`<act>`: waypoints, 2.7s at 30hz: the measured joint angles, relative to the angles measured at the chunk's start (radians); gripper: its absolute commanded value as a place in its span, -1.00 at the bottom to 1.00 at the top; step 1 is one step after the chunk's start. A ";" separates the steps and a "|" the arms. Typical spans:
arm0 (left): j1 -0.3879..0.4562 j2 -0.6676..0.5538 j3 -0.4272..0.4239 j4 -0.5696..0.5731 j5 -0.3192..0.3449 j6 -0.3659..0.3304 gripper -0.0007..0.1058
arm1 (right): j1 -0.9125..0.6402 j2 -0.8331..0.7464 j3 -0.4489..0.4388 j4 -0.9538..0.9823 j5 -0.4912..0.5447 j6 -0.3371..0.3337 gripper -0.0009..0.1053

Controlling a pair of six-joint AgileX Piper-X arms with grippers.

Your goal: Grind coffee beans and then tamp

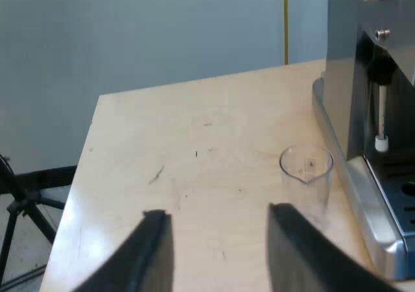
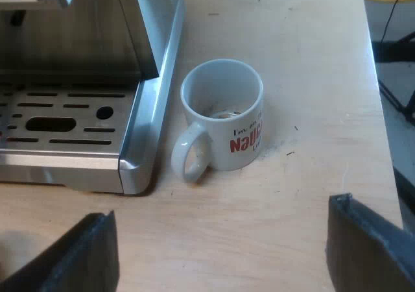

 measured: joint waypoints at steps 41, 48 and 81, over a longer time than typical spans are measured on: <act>0.000 -0.266 0.084 0.212 0.104 -0.012 0.08 | 0.003 -0.349 0.285 0.125 -0.236 0.034 0.29; 0.000 -0.266 0.120 0.198 0.105 -0.012 0.08 | 0.003 -0.349 0.346 0.108 -0.185 0.066 0.29; 0.000 -0.266 0.173 0.191 0.150 -0.012 0.08 | 0.003 -0.349 0.360 0.061 -0.158 0.089 0.29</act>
